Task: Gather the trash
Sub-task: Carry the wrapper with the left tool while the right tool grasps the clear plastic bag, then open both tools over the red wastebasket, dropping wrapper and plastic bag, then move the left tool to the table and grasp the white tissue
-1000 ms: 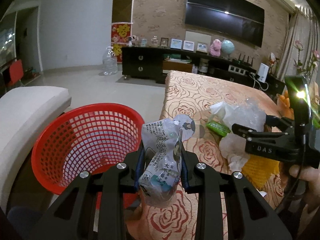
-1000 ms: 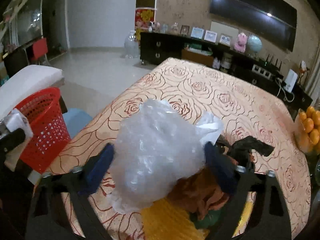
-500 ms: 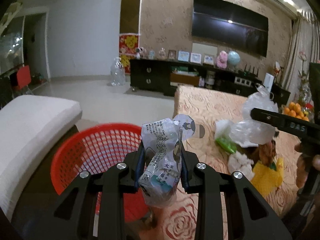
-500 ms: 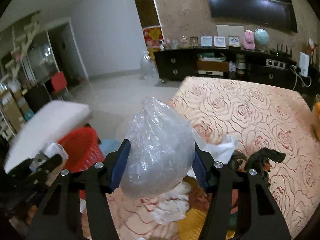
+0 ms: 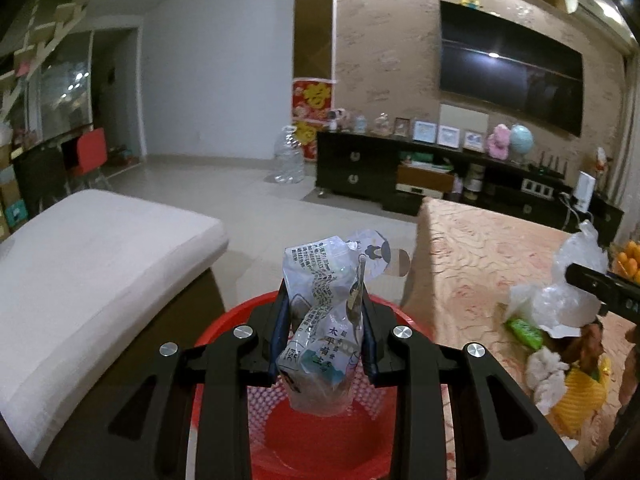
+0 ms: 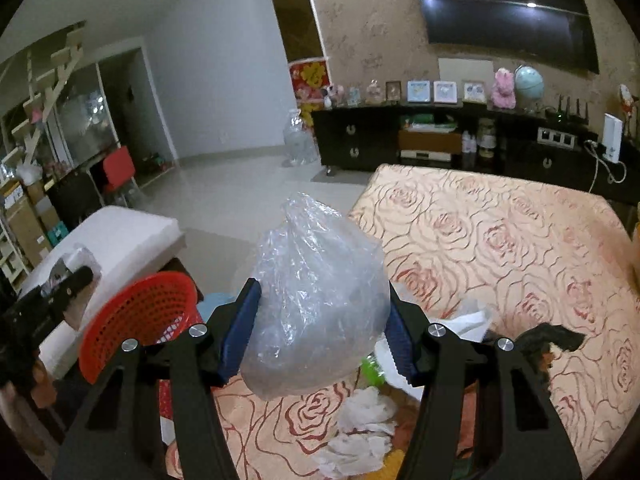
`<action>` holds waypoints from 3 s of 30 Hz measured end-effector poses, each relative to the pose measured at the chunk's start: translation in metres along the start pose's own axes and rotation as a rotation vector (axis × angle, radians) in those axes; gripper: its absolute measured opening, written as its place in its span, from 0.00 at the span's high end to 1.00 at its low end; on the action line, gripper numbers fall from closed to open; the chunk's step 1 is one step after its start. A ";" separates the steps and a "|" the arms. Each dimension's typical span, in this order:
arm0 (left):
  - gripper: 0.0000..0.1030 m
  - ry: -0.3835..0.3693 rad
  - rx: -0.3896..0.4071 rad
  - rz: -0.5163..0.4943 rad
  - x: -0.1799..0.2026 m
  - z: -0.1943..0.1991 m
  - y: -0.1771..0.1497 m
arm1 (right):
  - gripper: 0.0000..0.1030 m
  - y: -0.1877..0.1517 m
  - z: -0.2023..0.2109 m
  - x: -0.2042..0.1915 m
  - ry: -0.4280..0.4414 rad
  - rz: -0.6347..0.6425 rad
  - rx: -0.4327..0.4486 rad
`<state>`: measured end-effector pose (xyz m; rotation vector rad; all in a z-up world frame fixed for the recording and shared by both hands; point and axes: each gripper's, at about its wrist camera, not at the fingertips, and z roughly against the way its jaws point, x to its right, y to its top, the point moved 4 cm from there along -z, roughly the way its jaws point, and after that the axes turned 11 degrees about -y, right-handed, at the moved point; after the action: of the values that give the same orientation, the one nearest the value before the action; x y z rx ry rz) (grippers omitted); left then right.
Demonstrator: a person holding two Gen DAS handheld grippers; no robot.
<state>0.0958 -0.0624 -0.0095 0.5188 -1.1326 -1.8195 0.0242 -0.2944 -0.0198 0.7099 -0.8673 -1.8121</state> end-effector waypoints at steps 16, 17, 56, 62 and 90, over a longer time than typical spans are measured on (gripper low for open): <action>0.72 0.078 -0.071 0.060 -0.048 -0.008 -0.018 | 0.45 0.016 -0.017 -0.111 0.211 0.159 -0.019; 0.72 0.083 -0.077 0.063 -0.050 -0.009 -0.020 | 0.45 0.014 -0.019 -0.113 0.219 0.163 -0.023; 0.21 0.147 -0.068 0.104 -0.067 -0.003 -0.030 | 0.22 -0.009 -0.032 -0.148 0.292 0.174 -0.109; 0.21 0.130 -0.049 0.100 -0.063 0.000 -0.029 | 0.21 -0.009 -0.027 -0.131 0.240 0.161 -0.083; 0.21 -0.043 -0.025 -0.053 0.018 -0.002 -0.037 | 0.17 -0.072 0.060 0.098 -0.234 -0.118 -0.049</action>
<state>0.0709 -0.0731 -0.0405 0.5024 -1.1332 -1.8962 -0.0947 -0.3505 -0.0527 0.5346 -0.9460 -2.0435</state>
